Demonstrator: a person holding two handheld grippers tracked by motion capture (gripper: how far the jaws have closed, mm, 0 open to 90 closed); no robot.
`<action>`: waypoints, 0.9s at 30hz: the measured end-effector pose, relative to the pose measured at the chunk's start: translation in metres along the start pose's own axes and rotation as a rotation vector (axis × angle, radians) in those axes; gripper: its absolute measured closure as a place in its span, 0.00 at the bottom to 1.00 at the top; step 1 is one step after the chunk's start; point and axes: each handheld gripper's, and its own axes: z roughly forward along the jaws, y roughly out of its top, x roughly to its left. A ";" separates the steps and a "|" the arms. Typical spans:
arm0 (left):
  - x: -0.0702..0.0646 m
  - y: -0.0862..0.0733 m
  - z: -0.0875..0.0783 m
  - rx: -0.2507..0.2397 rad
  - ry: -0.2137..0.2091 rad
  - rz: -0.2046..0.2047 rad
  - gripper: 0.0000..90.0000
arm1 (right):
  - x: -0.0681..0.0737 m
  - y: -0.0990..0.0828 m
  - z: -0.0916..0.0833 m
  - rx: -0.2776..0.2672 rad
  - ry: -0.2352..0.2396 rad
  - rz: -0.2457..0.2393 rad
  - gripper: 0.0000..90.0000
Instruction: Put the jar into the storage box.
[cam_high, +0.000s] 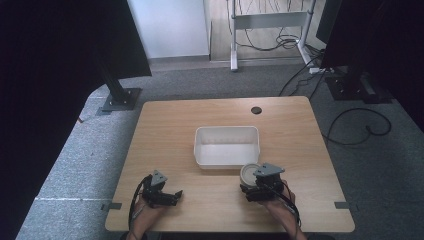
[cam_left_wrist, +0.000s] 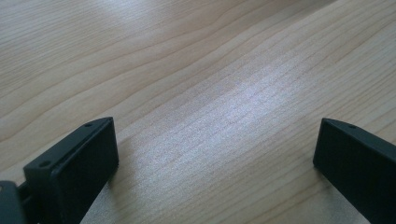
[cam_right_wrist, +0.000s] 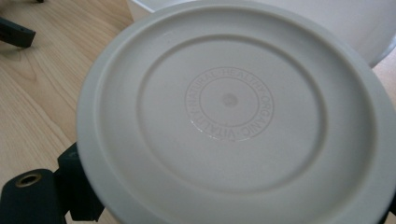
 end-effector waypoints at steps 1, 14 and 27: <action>0.000 0.000 0.000 0.000 0.000 0.000 0.00 | 0.000 0.001 0.000 -0.001 0.000 0.001 0.10; 0.000 0.000 0.000 0.000 0.000 0.000 0.00 | 0.003 0.021 0.005 -0.016 -0.004 -0.009 0.10; 0.000 0.000 0.000 0.000 0.000 0.000 0.00 | 0.002 0.042 0.017 -0.031 -0.002 -0.015 0.10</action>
